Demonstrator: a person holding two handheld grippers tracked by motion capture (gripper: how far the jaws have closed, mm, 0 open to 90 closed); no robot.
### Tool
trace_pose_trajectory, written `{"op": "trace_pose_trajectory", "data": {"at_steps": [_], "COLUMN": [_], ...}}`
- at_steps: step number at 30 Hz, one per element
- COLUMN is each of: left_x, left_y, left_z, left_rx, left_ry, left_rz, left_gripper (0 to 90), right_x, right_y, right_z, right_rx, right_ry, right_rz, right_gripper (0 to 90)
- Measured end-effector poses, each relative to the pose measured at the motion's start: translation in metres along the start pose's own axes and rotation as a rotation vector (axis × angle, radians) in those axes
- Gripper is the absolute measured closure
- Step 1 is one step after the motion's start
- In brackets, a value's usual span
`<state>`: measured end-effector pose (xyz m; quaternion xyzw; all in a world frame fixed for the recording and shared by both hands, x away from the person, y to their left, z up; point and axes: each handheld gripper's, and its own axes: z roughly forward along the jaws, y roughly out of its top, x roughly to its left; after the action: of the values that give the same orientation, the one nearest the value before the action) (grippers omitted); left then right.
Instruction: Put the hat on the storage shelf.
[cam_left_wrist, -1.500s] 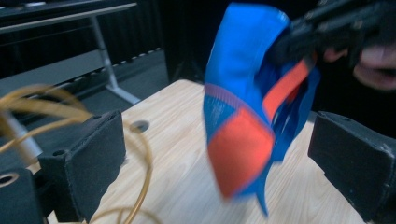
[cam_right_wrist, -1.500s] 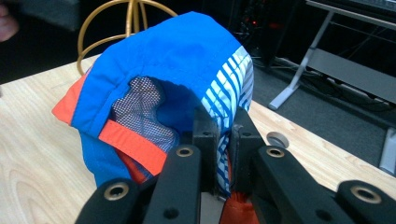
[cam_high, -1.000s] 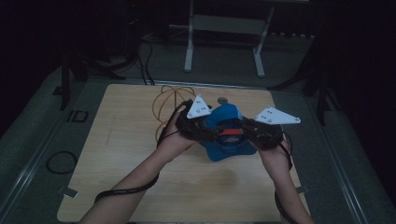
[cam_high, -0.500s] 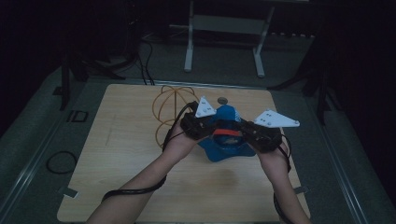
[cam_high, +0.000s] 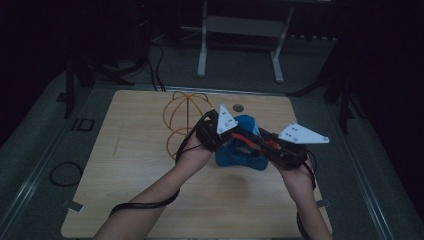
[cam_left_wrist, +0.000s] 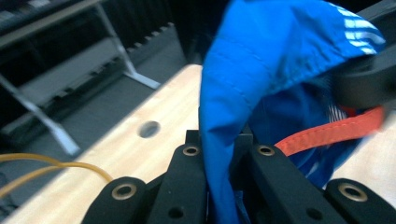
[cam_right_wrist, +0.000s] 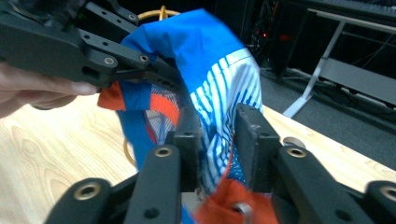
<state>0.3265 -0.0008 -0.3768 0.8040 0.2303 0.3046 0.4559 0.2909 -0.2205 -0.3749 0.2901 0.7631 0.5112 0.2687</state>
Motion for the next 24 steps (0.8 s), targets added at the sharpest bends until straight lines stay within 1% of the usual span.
{"op": "trace_pose_trajectory", "data": {"at_steps": [2,3,4,5,6,8,9,10,11,12,13,14,15,16,17,18,19,20,21,22,23,24], "left_x": [0.001,0.002,0.003,0.003,0.006,0.007,0.007,0.009,0.012,0.014,0.017,0.021,0.023,0.026,0.029,0.031,0.033,0.035,0.035,0.036,0.038,0.039], "left_y": [0.0,-0.001,-0.001,-0.001,-0.004,-0.007,-0.008,-0.009,-0.01,-0.01,-0.011,-0.012,-0.013,-0.013,-0.015,-0.015,-0.016,-0.017,-0.017,-0.017,-0.018,-0.018], "left_z": [-0.002,-0.003,-0.004,-0.004,-0.005,-0.008,-0.01,-0.012,-0.016,-0.019,-0.021,-0.025,-0.028,-0.03,-0.033,-0.036,-0.037,-0.04,-0.04,-0.042,-0.044,-0.044], "left_rx": [-0.005,-0.005,0.003,0.003,-0.013,-0.048,-0.057,-0.066,-0.098,-0.111,-0.124,-0.159,-0.182,-0.195,-0.234,-0.256,-0.279,-0.322,-0.322,-0.342,-0.383,-0.39], "left_ry": [0.008,0.009,0.02,0.02,0.007,-0.014,-0.008,-0.023,-0.042,-0.036,-0.058,-0.093,-0.088,-0.115,-0.162,-0.172,-0.205,-0.263,-0.263,-0.286,-0.354,-0.366], "left_rz": [0.013,0.027,0.031,0.031,0.018,0.043,0.055,0.045,0.043,0.045,0.035,0.031,0.034,0.024,0.015,0.015,0.013,0.013,0.013,0.025,0.032,0.036], "left_gripper": [89.3,89.3,89.3,89.3,89.3,89.2,89.3,89.2,89.2,89.2,89.2,89.2,89.1,89.2,89.2,89.2,89.2,89.1,89.1,89.1,89.1,89.1], "right_x": [0.0,0.001,0.001,0.002,0.003,0.003,0.001,-0.001,-0.003,-0.005,-0.006,-0.008,-0.009,-0.009,-0.009,-0.009,-0.008,-0.007,-0.007,-0.002,0.0,0.004], "right_y": [0.0,0.0,0.0,0.0,0.001,0.002,0.002,0.002,0.001,0.0,-0.001,-0.002,-0.004,-0.006,-0.008,-0.009,-0.011,-0.013,-0.013,-0.016,-0.017,-0.018], "right_z": [-0.007,-0.011,-0.015,-0.02,-0.027,-0.035,-0.038,-0.042,-0.044,-0.047,-0.048,-0.05,-0.051,-0.051,-0.051,-0.051,-0.05,-0.05,-0.05,-0.047,-0.046,-0.045], "right_rx": [-0.015,-0.021,-0.034,-0.049,-0.065,-0.075,-0.081,-0.087,-0.09,-0.087,-0.088,-0.09,-0.09,-0.091,-0.089,-0.086,-0.085,-0.083,-0.083,-0.08,-0.08,-0.08], "right_ry": [0.018,0.025,0.029,0.045,0.057,0.054,0.056,0.061,0.067,0.069,0.065,0.066,0.072,0.081,0.094,0.104,0.112,0.121,0.121,0.14,0.157,0.175], "right_rz": [0.006,0.005,0.004,0.009,0.011,-0.005,-0.006,-0.001,0.002,0.002,0.002,0.005,0.008,0.012,0.01,0.007,0.007,0.004,0.004,-0.009,-0.01,-0.018], "right_gripper": [65.0,63.7,62.1,60.2,58.6,57.4,57.4,57.5,57.5,57.5,57.5,57.4,57.3,57.5,57.4,57.4,57.4,57.2,57.2,56.1,55.2,54.0]}}
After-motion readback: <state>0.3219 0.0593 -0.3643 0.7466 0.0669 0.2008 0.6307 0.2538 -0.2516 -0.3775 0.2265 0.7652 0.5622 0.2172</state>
